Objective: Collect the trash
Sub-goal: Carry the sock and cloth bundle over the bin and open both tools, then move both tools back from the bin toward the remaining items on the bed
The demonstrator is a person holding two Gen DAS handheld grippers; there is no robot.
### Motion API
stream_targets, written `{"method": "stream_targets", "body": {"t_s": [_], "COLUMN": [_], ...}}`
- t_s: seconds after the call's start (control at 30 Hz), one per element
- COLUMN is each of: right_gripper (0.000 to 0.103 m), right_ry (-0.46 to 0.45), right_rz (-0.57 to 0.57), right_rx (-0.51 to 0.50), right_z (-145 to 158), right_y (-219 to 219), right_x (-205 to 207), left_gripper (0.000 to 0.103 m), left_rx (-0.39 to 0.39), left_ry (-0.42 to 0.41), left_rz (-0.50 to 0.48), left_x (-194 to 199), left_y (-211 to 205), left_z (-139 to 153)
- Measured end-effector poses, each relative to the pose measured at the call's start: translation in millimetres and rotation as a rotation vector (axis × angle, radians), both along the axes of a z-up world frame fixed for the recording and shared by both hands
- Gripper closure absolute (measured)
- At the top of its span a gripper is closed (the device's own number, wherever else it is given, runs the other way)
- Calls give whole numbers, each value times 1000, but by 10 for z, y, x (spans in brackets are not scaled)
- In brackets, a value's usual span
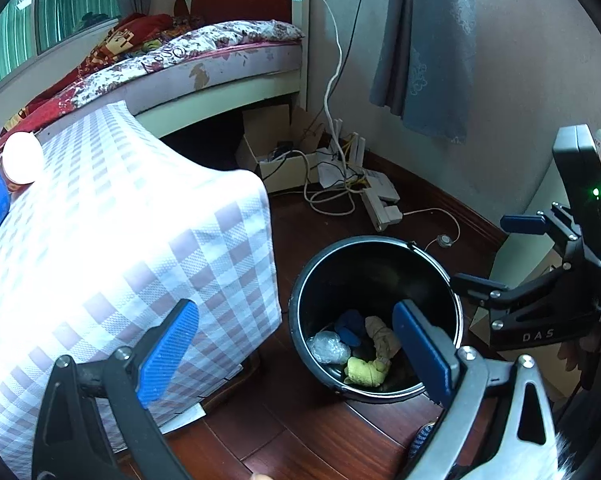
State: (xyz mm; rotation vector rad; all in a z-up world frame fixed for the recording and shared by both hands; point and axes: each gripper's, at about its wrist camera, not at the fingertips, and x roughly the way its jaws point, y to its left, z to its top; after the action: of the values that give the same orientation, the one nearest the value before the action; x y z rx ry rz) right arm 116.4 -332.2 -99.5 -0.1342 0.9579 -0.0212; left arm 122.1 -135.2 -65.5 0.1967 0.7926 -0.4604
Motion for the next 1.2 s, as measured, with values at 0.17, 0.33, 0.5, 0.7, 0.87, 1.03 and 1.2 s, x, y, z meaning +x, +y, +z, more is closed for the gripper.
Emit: {"method": "stream_targets", "body": {"t_s": [0.17, 0.33, 0.5, 0.7, 0.87, 1.03, 1.2], "right_gripper": [1, 1, 1, 1, 1, 1, 1], "right_ry": [-26, -68, -121, -179, -214, -238, -261], "right_rz": [8, 13, 36, 62, 92, 133, 176], "right_rx": [-1, 14, 24, 50, 76, 89, 107], "right_z": [101, 241, 400, 578, 703, 792, 869], "right_y": [59, 133, 284, 492, 709, 981, 1279], "right_x": [-21, -19, 12, 104, 180, 261, 334], "left_gripper": [2, 1, 1, 1, 1, 1, 1], "left_rx": [18, 10, 13, -10, -16, -31, -35], "left_ry": [-24, -50, -95, -124, -142, -151, -179], "left_rz": [11, 41, 83, 153, 207, 271, 361], "left_x": [-31, -41, -59, -52, -54, -42, -54], "left_y": [33, 123, 265, 559, 791, 1029, 1362], "left_z": [47, 157, 279, 396, 469, 522, 581]}}
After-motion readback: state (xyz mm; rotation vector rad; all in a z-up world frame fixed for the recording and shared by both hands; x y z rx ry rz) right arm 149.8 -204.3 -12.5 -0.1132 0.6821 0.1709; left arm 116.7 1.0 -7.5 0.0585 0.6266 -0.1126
